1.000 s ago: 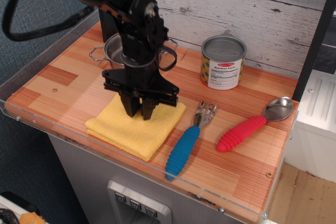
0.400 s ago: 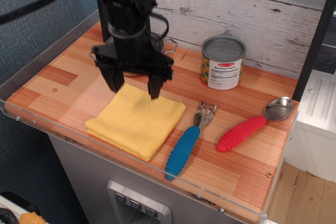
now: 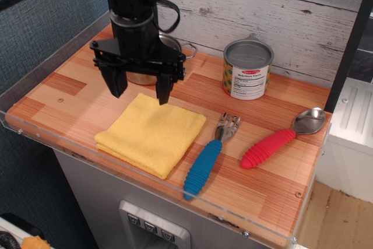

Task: Put the dish towel in the middle of the counter

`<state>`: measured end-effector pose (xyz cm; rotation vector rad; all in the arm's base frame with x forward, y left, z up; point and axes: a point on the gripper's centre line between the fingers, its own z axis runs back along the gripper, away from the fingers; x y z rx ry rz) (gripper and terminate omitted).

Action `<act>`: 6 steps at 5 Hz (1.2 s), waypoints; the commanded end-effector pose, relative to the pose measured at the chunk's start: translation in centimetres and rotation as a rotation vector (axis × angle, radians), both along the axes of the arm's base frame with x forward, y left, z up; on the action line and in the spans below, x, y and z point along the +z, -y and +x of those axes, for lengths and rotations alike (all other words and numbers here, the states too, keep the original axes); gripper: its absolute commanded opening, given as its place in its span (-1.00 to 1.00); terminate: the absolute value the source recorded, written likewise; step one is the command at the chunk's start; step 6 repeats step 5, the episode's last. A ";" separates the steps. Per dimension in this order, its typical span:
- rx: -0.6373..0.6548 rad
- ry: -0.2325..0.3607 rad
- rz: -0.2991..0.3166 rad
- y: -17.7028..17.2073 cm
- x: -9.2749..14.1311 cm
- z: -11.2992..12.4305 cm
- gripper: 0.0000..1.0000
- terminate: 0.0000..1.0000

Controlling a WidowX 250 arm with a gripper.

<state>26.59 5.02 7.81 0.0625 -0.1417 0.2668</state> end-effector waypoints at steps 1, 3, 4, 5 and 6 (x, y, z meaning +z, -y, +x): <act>-0.086 0.024 -0.017 2.9 1.9 -1.3 1.00 -1.00; -0.166 0.046 -0.040 5.6 2.9 -1.9 1.00 -1.00; -0.166 0.046 -0.040 5.6 2.9 -1.9 1.00 -1.00; -0.166 0.046 -0.040 5.6 2.9 -1.9 1.00 1.00; -0.166 0.046 -0.040 5.6 2.9 -1.9 1.00 1.00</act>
